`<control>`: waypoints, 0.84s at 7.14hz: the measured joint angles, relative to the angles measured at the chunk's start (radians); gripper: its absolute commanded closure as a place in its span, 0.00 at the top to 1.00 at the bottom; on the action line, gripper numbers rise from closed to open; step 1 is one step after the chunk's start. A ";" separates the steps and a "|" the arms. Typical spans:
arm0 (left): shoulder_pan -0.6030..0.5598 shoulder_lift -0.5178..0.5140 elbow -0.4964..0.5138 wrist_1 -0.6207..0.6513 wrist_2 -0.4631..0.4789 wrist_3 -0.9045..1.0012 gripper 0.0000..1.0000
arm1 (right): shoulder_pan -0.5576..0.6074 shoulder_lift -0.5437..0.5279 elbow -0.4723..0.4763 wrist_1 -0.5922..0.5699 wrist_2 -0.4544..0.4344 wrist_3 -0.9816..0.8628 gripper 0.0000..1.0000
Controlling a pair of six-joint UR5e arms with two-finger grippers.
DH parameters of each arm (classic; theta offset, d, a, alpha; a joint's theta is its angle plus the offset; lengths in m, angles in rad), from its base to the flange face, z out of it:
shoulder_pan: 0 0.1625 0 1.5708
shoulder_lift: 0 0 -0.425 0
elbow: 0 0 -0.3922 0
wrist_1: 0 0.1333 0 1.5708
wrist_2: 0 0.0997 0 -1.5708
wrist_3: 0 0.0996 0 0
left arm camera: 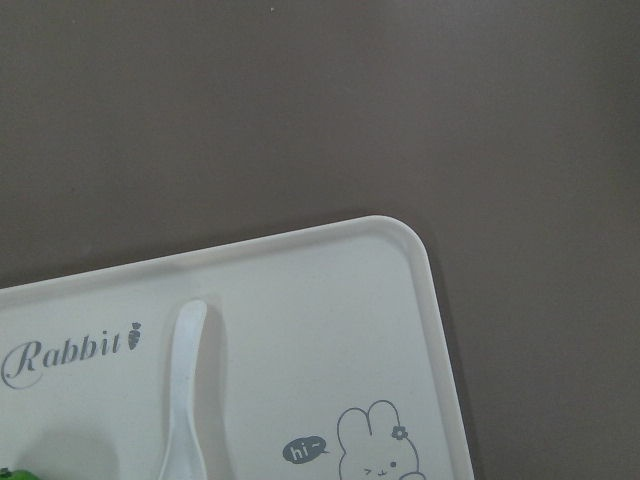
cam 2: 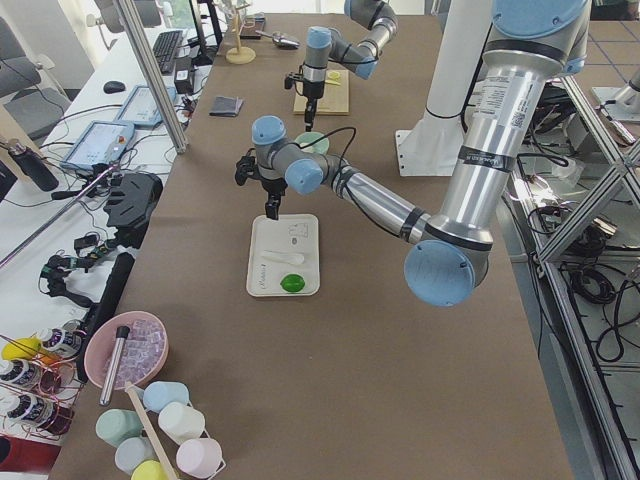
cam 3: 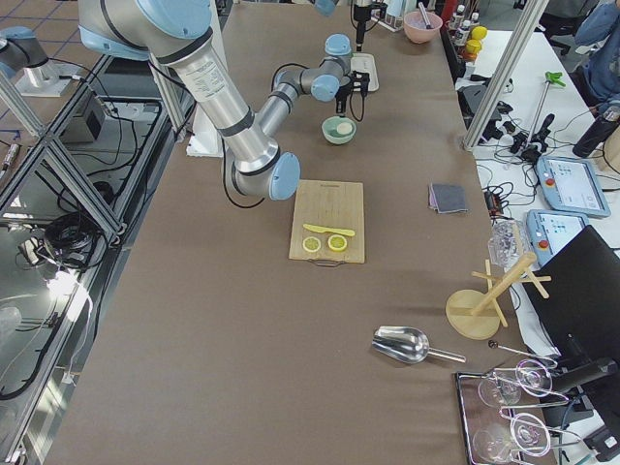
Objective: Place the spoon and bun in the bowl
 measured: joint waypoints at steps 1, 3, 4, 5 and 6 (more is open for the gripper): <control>0.015 0.008 0.003 -0.002 0.037 -0.002 0.95 | 0.030 -0.036 0.045 -0.008 0.028 0.000 1.00; 0.028 0.031 0.033 -0.036 0.063 0.004 0.90 | 0.155 -0.192 0.180 -0.018 0.140 -0.084 1.00; 0.031 0.037 0.081 -0.098 0.070 0.006 0.80 | 0.221 -0.271 0.229 -0.019 0.190 -0.149 1.00; 0.034 0.039 0.147 -0.182 0.073 0.006 0.73 | 0.271 -0.331 0.255 -0.019 0.223 -0.206 1.00; 0.034 0.041 0.197 -0.242 0.074 0.006 0.61 | 0.300 -0.370 0.269 -0.019 0.236 -0.233 1.00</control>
